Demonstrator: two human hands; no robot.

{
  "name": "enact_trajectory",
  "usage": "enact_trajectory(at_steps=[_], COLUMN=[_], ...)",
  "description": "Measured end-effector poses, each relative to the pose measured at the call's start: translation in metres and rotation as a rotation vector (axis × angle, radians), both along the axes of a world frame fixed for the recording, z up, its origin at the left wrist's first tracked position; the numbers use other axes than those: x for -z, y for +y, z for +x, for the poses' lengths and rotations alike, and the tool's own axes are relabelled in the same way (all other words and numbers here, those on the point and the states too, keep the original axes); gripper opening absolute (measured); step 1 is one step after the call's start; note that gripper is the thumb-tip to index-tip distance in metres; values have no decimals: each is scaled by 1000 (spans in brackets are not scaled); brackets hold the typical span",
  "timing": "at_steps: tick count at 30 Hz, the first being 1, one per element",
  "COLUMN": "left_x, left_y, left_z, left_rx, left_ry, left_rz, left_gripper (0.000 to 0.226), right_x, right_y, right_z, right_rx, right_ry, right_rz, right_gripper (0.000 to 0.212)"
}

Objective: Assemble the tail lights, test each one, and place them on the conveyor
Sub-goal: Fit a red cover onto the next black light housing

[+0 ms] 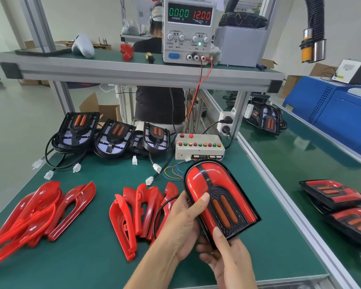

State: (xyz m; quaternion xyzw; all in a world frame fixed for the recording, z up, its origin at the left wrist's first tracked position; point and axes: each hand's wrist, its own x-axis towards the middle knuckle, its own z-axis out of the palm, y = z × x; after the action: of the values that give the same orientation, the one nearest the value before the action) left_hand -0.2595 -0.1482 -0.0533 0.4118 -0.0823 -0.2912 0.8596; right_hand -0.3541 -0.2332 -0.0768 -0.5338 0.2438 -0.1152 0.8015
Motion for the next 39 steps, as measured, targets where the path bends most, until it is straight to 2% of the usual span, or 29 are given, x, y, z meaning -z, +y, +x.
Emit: enact_trajectory(at_steps=[2,6,9,21,28,34,39], left_x=[1,-3,-3,1,1,-2,-4], left_y=[7,15,14,16,22,22,23], left_z=[2,5,8,8,10,9,9], left_rx=[7,17,-93,-127,-121,-126,-133], left_ry=[-15,-2,51,59,40,-8,7], left_rz=[-8,30,53,-32,-48,-44,-76], left_gripper=[55,57,59,38,41,29,31], right_x=[1,3,7,14,13,15,18], right_y=[4,10,12,14,17,17,17], right_z=[0,1,0,-1,0,-1,-1], right_rx=[2,-14,-11,0,-8,6,15], right_ry=[-9,1,11,-3,-25,-32,-28], right_rz=[-12,-65,-98,-103,-106,-180,-222], right_gripper=[47,19,14,19,49,50,48])
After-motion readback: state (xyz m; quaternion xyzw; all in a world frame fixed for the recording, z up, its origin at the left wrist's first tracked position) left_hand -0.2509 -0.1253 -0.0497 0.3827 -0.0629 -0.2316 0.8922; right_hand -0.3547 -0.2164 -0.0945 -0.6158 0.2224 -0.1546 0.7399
